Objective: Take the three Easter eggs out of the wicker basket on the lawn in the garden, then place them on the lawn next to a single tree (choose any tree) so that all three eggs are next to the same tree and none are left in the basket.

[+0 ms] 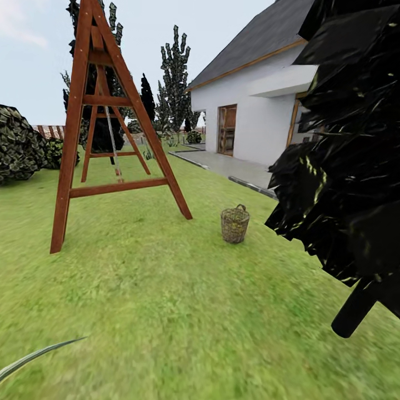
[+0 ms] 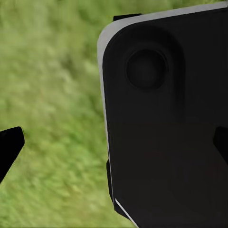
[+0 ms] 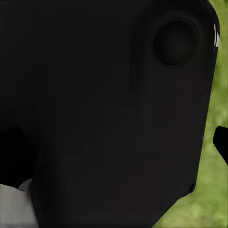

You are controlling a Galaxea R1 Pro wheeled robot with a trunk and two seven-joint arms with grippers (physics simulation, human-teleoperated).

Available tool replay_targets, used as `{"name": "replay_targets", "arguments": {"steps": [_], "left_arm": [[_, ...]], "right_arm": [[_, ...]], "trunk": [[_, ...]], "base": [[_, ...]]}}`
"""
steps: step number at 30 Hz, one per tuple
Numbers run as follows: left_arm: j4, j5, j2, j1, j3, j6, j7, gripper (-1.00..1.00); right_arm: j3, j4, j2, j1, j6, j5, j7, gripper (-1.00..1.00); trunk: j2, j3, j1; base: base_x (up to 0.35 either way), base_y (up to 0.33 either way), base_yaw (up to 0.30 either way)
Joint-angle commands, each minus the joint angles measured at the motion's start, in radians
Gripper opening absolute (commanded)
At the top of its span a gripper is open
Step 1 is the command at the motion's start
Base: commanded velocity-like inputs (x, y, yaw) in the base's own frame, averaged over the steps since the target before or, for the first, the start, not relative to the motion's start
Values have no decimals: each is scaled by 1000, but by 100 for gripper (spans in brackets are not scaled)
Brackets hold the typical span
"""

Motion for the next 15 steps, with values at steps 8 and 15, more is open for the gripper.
{"name": "replay_targets", "arguments": {"steps": [8, 15], "left_arm": [[1, -2, 0, 0, -7, -3, 4, 100], [1, -2, 0, 0, -7, -3, 4, 100]], "right_arm": [[1, 0, 1, 0, -4, 0, 0, 100], [2, -1, 8, 0, -4, 1, 0, 100]], "trunk": [[0, 1, 1], [0, 3, 1]], "base": [[305, 194, -64], [304, 196, -91]]}}
